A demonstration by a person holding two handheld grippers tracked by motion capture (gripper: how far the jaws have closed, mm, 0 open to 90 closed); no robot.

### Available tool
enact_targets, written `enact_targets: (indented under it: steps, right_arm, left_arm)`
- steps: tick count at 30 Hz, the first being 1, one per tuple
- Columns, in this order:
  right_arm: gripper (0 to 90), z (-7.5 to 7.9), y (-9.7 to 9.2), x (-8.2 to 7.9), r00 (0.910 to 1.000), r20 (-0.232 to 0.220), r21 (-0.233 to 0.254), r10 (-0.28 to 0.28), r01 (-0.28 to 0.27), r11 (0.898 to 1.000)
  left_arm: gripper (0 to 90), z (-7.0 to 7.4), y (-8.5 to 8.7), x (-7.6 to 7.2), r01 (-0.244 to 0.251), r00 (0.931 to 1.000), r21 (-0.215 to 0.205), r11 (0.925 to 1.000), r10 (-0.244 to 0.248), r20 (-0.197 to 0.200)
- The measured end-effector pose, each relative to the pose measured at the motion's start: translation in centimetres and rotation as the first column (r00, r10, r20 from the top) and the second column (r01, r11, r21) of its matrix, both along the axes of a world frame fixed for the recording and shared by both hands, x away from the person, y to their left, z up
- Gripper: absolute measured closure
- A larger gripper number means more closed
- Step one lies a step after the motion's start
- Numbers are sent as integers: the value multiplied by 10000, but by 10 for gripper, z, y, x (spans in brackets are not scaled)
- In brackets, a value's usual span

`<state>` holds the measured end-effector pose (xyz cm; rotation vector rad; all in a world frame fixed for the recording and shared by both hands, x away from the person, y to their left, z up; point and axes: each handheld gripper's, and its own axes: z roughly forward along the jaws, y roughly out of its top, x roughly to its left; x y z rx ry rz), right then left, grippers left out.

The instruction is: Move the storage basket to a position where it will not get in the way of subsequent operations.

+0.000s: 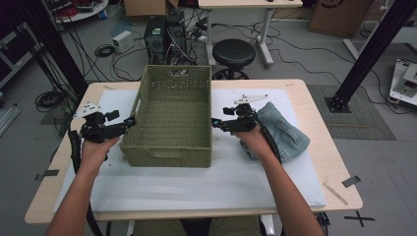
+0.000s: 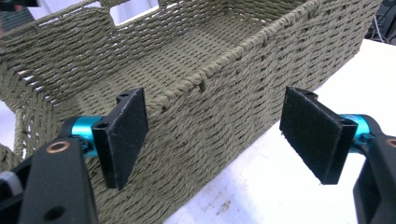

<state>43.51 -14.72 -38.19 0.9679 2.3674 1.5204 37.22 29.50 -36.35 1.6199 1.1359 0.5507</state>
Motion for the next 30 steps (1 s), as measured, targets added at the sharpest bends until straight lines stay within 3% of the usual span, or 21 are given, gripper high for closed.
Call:
enact_targets:
  steps: [7, 11, 20, 30]
  right_arm:
    - [248, 0, 1, 0, 10000, 0, -41, -10, 10, 10000]
    - [248, 0, 1, 1, 10000, -2, -104, -17, 17, 9999]
    - [251, 2, 4, 1, 9999, 66, -212, 96, -95, 9997]
    - [254, 4, 17, 2, 9987, 63, -394, 497, -494, 9980]
  left_arm:
    - [315, -10, -10, 6, 626, 9965, -329, 9975, -643, -529]
    - [323, -15, -11, 2, 497, 9972, -478, 9976, -523, -530]
    - [336, -16, -11, -10, 270, 9988, -383, 9989, -286, -409]
    - [337, -17, 3, -28, 147, 9995, -330, 9993, -155, -268]
